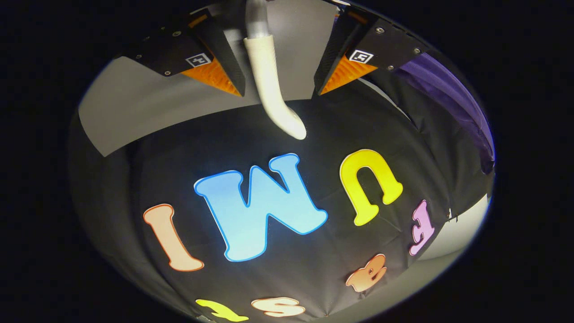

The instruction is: Iron the clothes twice with a garment steamer, once on the left side and once on the right side.

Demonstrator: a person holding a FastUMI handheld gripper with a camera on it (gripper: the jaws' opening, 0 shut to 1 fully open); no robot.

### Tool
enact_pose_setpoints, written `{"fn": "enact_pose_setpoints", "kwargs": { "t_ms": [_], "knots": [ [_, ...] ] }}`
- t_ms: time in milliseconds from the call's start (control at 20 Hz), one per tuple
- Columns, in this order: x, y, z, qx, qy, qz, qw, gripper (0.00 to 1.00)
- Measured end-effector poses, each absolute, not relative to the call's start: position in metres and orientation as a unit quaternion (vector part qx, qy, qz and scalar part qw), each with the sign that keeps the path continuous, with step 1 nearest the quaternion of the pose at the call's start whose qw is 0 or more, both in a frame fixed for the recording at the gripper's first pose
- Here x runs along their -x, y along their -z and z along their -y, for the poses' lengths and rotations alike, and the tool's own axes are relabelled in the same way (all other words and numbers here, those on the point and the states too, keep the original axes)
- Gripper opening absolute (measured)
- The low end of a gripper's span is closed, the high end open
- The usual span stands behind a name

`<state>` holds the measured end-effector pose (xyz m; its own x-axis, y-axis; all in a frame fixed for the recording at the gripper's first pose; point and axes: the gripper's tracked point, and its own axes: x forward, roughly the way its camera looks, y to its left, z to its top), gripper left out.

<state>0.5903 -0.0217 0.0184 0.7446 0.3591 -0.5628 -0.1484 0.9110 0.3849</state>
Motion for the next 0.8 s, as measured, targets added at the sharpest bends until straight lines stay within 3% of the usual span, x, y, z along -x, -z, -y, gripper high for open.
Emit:
{"fn": "enact_pose_setpoints", "kwargs": {
  "t_ms": [500, 700, 800],
  "knots": [
    [-0.607, 0.028, -0.003, -0.229, -0.167, -0.415, 0.864, 0.9],
    [-0.609, 0.033, 0.006, -0.265, -0.152, -0.429, 0.85, 0.7],
    [-0.61, 0.034, 0.005, -0.299, -0.155, -0.433, 0.836, 0.5]
  ]
}}
